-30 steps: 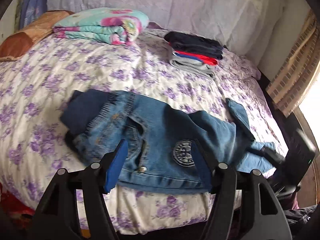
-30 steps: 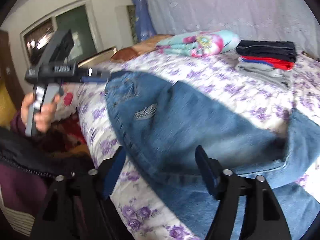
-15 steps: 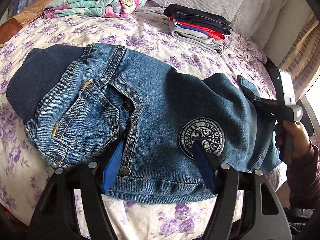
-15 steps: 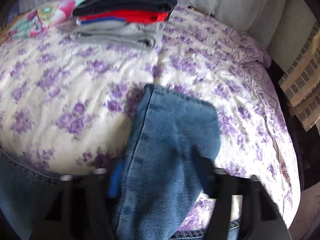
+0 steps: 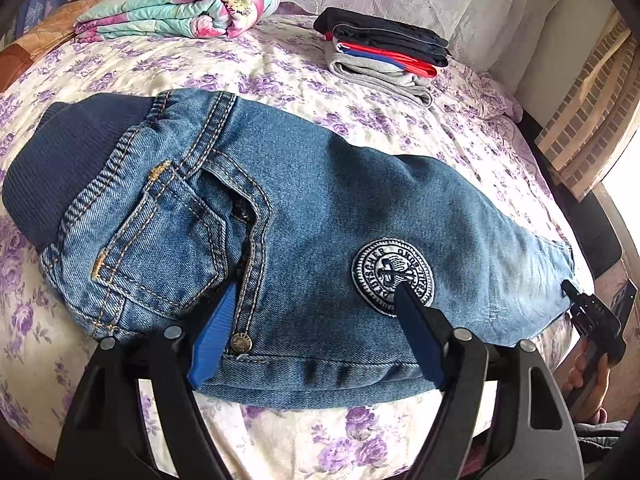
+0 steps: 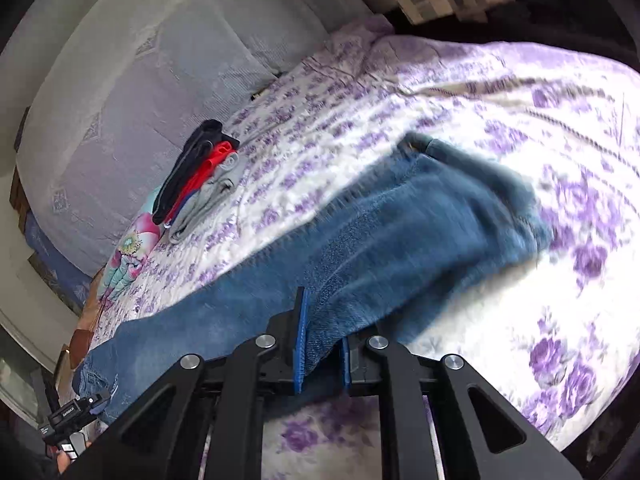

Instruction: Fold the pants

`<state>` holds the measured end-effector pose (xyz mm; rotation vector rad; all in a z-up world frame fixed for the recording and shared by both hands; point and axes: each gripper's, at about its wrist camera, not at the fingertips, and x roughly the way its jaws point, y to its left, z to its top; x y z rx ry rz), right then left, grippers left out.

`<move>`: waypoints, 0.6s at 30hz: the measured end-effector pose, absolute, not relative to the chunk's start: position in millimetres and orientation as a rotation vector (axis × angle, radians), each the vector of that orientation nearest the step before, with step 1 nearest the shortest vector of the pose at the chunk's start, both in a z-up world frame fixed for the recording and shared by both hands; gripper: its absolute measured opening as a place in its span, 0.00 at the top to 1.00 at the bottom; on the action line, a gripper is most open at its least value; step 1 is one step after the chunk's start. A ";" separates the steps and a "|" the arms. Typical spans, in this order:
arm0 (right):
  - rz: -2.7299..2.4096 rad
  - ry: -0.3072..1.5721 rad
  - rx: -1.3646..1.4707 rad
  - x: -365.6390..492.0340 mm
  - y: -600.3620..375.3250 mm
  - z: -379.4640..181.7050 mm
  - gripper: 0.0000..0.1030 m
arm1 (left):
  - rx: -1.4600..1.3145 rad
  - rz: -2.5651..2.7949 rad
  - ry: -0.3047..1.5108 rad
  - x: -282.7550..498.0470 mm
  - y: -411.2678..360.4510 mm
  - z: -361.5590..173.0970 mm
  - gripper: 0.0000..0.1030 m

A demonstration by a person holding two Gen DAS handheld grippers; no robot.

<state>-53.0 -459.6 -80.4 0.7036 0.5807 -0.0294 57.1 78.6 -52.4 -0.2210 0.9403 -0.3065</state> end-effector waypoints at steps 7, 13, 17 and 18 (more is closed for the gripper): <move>-0.116 0.529 0.728 -58.1 -486.7 -61.9 0.55 | -0.234 -0.302 0.943 57.5 80.3 -52.0 0.27; -0.060 0.480 0.606 -54.9 -494.1 -31.3 0.93 | -0.229 -0.301 0.944 57.5 79.7 -51.8 0.27; -0.107 0.515 0.548 -61.8 -498.6 -36.0 0.93 | -0.220 -0.302 0.936 54.9 78.5 -52.1 0.27; -0.134 0.580 0.570 -58.4 -503.6 -51.6 0.93 | -0.209 -0.300 0.933 54.2 77.2 -52.4 0.27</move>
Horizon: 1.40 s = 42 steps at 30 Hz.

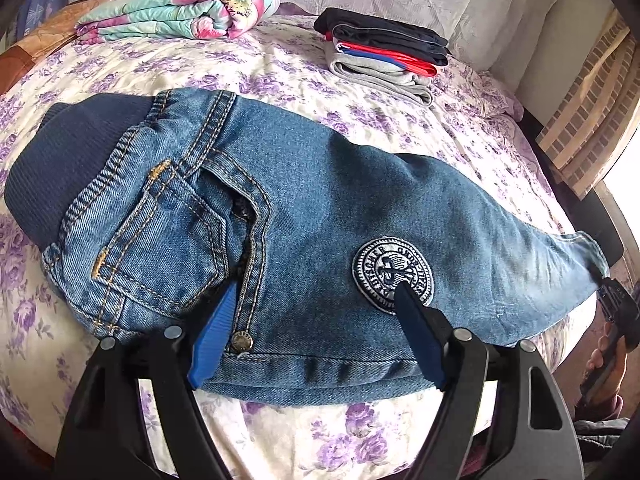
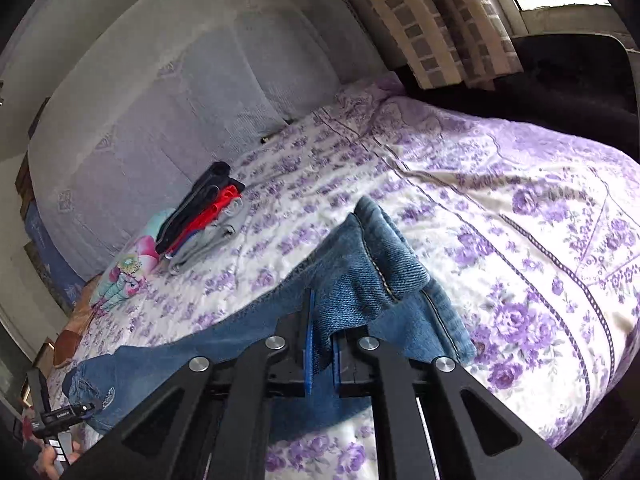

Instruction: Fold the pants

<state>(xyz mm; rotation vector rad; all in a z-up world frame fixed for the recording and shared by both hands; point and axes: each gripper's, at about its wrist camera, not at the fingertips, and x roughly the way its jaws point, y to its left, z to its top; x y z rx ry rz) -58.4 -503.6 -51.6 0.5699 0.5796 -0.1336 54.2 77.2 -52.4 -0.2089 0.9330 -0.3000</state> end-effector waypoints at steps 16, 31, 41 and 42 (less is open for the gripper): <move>-0.227 0.791 0.411 -20.5 -502.3 -44.8 0.56 | 0.017 -0.122 0.921 31.9 90.1 -52.1 0.23; 0.744 1.001 0.495 128.6 -335.2 22.1 0.03 | 0.230 -0.204 0.764 39.9 16.6 -0.4 0.07; 1.143 1.627 0.519 237.2 -188.4 -55.9 0.03 | 0.060 -0.292 0.994 72.5 36.7 -42.7 0.05; 1.160 1.655 0.486 236.1 -180.8 -59.3 0.03 | 0.065 -0.294 0.994 70.8 35.7 -44.1 0.05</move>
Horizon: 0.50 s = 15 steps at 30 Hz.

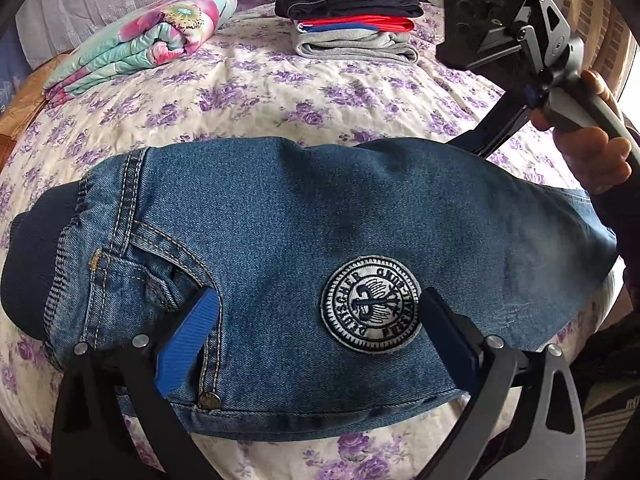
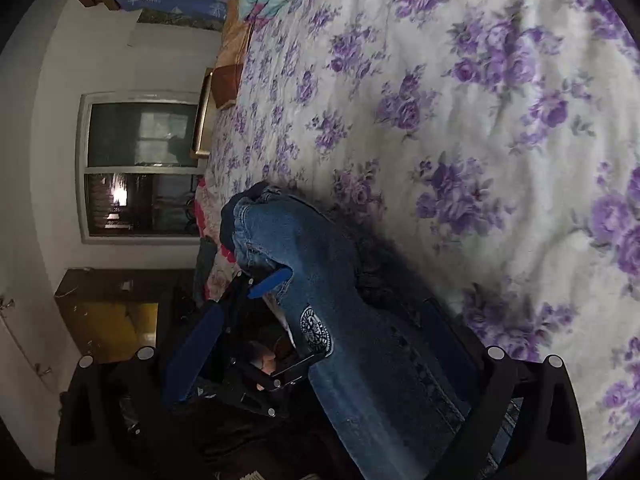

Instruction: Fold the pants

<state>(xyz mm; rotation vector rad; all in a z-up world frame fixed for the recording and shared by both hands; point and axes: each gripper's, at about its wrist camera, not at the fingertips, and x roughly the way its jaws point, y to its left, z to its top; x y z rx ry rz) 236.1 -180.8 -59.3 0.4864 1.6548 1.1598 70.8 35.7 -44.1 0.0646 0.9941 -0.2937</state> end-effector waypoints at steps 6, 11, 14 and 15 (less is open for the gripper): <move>1.308 1.746 0.461 224.2 -154.2 -68.6 0.03 | 0.104 -0.284 1.000 70.0 29.4 -48.6 0.05; 1.306 1.677 0.547 223.7 -144.2 -74.2 0.03 | 0.082 -0.286 1.013 73.8 31.8 -48.5 0.05; 1.253 1.544 0.687 230.9 -167.1 -70.4 0.13 | 0.060 -0.291 1.013 73.5 34.8 -48.4 0.05; 1.246 1.523 0.730 231.7 -175.3 -69.9 0.21 | 0.052 -0.294 1.012 73.8 36.0 -48.6 0.05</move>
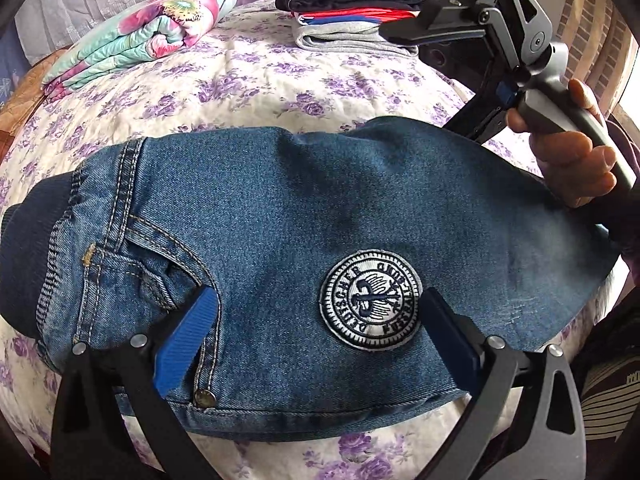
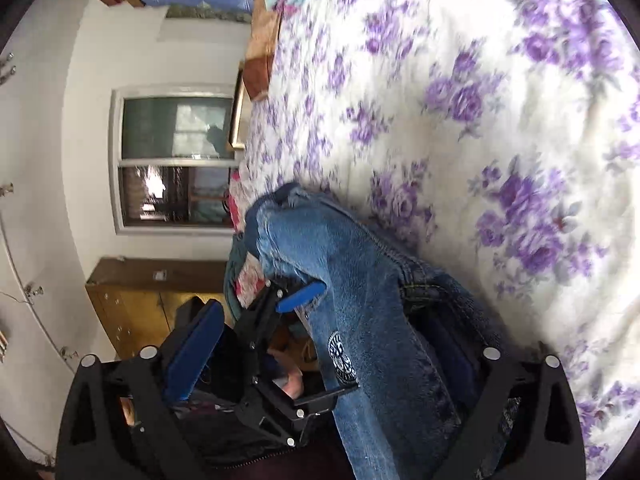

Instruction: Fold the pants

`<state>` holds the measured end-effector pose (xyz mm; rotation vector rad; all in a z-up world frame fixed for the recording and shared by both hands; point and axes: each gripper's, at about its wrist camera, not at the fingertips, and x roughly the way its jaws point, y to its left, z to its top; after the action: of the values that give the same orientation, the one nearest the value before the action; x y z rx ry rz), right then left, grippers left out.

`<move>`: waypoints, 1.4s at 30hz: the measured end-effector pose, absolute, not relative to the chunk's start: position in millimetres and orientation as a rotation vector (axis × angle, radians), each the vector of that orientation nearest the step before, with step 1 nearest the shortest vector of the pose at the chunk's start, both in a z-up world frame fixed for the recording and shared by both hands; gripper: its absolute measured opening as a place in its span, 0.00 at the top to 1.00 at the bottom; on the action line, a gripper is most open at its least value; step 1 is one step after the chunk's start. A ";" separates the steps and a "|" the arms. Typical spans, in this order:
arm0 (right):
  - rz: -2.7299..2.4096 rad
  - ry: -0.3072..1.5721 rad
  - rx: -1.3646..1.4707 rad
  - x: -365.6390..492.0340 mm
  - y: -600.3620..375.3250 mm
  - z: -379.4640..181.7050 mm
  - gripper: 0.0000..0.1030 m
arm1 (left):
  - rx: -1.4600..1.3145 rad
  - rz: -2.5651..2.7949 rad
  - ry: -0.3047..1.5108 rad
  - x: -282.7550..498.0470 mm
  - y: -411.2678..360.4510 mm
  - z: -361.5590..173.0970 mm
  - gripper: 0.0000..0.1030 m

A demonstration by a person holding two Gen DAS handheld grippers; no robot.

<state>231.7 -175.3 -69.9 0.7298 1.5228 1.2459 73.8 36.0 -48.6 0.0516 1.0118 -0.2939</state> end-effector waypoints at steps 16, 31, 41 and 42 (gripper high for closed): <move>1.002 1.279 0.647 233.1 -211.1 -77.6 0.83 | 0.003 -0.309 0.978 61.5 42.5 -52.6 0.05; 0.891 1.040 0.459 217.2 -237.9 8.0 0.44 | 0.050 -0.250 0.840 100.9 67.0 7.3 0.05; 0.713 1.150 0.381 185.8 -189.1 -77.9 1.00 | 0.108 -0.125 0.872 128.7 91.2 -44.3 0.05; 0.745 1.137 0.444 187.4 -196.7 -84.1 1.00 | 0.132 -0.116 0.857 126.1 89.3 -47.0 0.05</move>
<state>187.4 -196.7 -84.1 0.4438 1.1370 0.7451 126.1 89.3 -47.0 0.1319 0.8572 -0.1164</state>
